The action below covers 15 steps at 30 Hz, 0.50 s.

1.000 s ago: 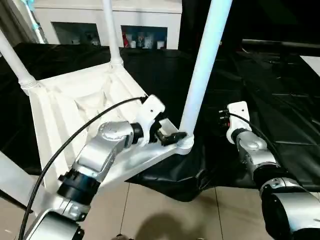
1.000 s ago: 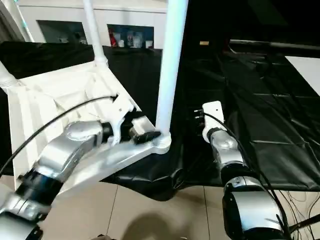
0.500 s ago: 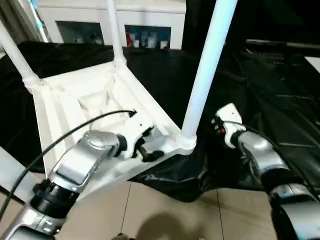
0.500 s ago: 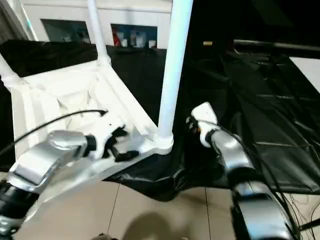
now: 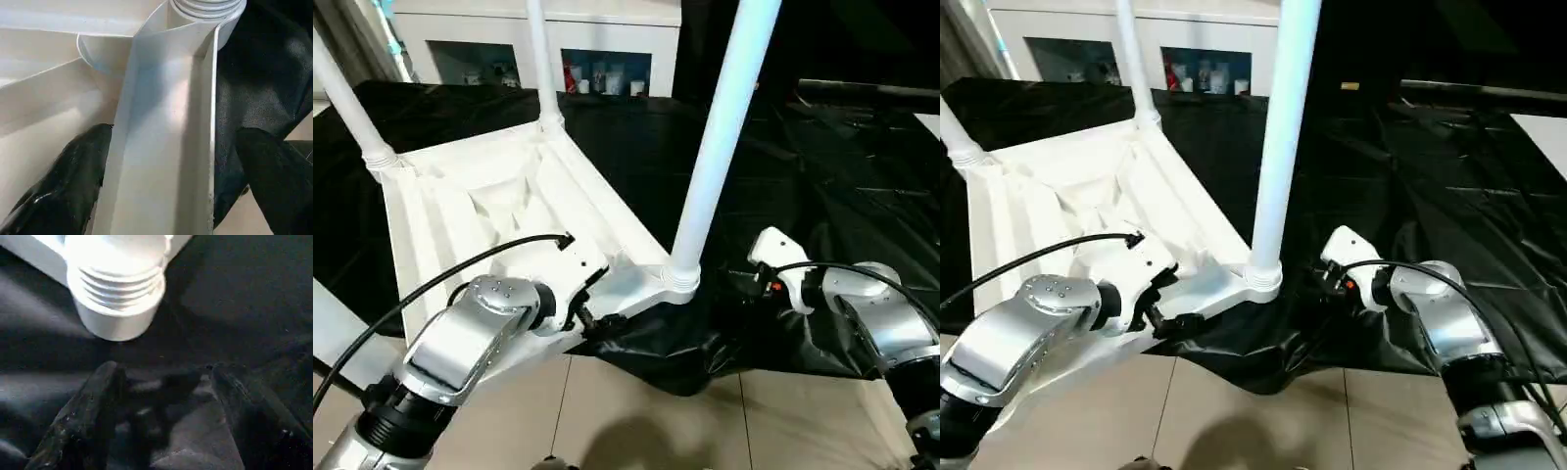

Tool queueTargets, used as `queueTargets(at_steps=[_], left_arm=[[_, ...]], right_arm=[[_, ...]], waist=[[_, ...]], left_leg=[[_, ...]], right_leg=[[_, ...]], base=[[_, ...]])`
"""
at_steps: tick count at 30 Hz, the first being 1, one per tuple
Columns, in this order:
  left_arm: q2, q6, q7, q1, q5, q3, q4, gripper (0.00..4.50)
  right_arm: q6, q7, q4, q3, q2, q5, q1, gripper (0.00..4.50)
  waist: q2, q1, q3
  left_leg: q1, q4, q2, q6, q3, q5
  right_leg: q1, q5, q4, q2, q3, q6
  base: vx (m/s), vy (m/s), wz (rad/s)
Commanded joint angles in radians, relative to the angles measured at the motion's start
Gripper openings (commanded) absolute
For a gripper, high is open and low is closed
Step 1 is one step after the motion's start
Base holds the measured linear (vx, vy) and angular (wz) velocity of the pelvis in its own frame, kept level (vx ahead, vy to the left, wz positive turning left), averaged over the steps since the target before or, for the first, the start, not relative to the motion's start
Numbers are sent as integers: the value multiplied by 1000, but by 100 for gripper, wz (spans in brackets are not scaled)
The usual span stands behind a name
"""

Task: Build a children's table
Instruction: Rotate table base

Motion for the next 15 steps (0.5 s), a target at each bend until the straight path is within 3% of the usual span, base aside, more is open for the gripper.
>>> queueTargets(at_steps=[1, 6, 7, 12, 15], left_arm=[[6, 6, 4, -10, 17, -19, 9, 450], [17, -37, 9, -13, 60, -67, 94, 450], [17, -37, 9, -13, 60, -67, 95, 450], [10, -69, -8, -15, 67, -99, 122, 450], [8, -108, -9, -22, 88, -112, 146, 450]], right_arm=[[32, 18, -50, 16, -9, 19, 10, 317], [74, 60, -124, 28, 1, 39, 33, 317], [75, 60, -125, 28, 1, 39, 33, 317], [118, 60, -180, 34, -6, 48, 51, 317], [129, 58, -195, 35, -11, 54, 56, 317]], waist=[[-4, 2, -65], [-1, 6, -65], [4, 5, -65], [5, 6, -67], [3, 6, -66]], left_leg=[[13, -84, 28, 40, -9, -189], [14, -85, 27, 37, -10, -206], [15, -86, 27, 34, -12, -208], [16, -86, 27, 23, -12, -203], [16, -87, 28, 24, -12, -215]], right_leg=[[44, -174, -74, -36, 30, -243], [44, -185, -76, -37, 30, -236], [43, -186, -76, -37, 30, -234], [46, -145, -74, -37, 30, -250], [45, -167, -76, -39, 30, -243]], base=[[0, 0, 0], [0, 0, 0], [0, 0, 0], [0, 0, 0], [0, 0, 0]])
